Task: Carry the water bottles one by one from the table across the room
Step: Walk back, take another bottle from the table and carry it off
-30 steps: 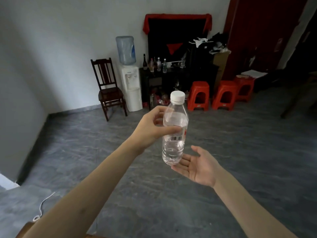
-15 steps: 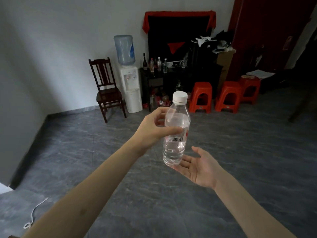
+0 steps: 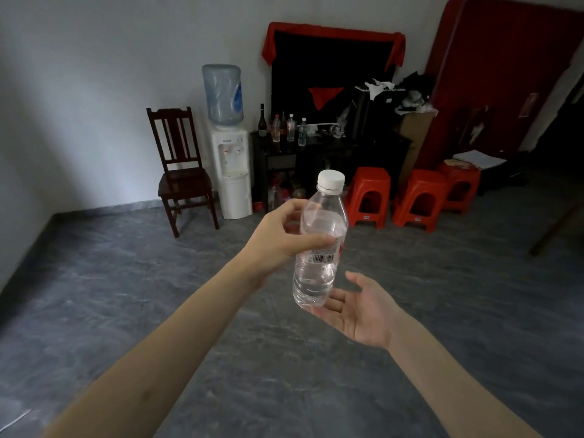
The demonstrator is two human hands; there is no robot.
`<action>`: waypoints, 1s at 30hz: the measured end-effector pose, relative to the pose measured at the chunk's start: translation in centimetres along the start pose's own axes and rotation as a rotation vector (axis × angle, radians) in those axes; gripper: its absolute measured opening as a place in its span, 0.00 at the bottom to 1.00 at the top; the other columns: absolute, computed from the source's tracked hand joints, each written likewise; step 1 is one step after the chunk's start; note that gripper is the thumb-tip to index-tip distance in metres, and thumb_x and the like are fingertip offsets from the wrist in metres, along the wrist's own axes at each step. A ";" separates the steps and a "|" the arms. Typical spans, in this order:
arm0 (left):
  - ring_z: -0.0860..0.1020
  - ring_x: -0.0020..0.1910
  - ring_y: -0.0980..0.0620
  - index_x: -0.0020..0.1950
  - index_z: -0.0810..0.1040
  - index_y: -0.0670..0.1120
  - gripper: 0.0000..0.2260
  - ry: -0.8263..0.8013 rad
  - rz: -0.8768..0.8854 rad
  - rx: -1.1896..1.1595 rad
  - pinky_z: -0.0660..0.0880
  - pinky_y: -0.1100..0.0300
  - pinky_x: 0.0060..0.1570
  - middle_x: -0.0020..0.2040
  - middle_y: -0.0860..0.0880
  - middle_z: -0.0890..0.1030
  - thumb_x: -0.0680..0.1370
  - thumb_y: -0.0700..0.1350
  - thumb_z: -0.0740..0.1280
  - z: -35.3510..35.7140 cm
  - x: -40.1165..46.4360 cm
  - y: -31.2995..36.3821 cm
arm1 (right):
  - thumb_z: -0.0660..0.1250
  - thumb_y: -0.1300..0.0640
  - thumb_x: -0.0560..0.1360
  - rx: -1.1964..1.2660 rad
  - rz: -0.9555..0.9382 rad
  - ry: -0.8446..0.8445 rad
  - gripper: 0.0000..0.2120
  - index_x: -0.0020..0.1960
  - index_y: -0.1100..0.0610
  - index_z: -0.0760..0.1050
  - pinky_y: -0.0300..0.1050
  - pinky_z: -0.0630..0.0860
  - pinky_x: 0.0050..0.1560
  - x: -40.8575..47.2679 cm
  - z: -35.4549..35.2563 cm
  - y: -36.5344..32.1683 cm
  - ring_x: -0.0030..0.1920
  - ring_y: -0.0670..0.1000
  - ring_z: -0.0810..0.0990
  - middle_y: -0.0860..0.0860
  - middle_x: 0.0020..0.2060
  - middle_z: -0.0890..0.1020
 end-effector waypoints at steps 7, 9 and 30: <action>0.83 0.55 0.51 0.60 0.80 0.54 0.24 -0.008 0.016 0.012 0.79 0.58 0.53 0.55 0.51 0.84 0.66 0.47 0.82 -3.8 7.8 -0.5 | 0.53 0.42 0.83 -0.032 0.003 0.024 0.34 0.69 0.73 0.69 0.57 0.79 0.58 6.3 2.0 -6.4 0.60 0.67 0.81 0.69 0.62 0.78; 0.83 0.55 0.50 0.59 0.79 0.53 0.22 -0.015 0.007 0.004 0.79 0.59 0.52 0.55 0.50 0.84 0.69 0.44 0.81 -4.4 9.5 -1.0 | 0.53 0.42 0.82 -0.040 0.011 0.022 0.34 0.69 0.73 0.69 0.57 0.78 0.58 7.8 2.2 -7.6 0.61 0.66 0.80 0.69 0.62 0.78; 0.82 0.57 0.48 0.58 0.79 0.56 0.28 0.022 0.003 0.084 0.80 0.51 0.58 0.56 0.51 0.84 0.60 0.56 0.80 -4.1 35.0 -5.6 | 0.53 0.43 0.82 -0.082 0.060 0.013 0.33 0.69 0.73 0.69 0.58 0.78 0.59 23.6 -2.9 -28.9 0.65 0.66 0.78 0.69 0.63 0.78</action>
Point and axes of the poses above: each hand's wrist, its own x-axis towards the middle knuckle, its own z-axis out of the palm, y = z × x, the point moved 7 cm from there along x, towards the middle knuckle
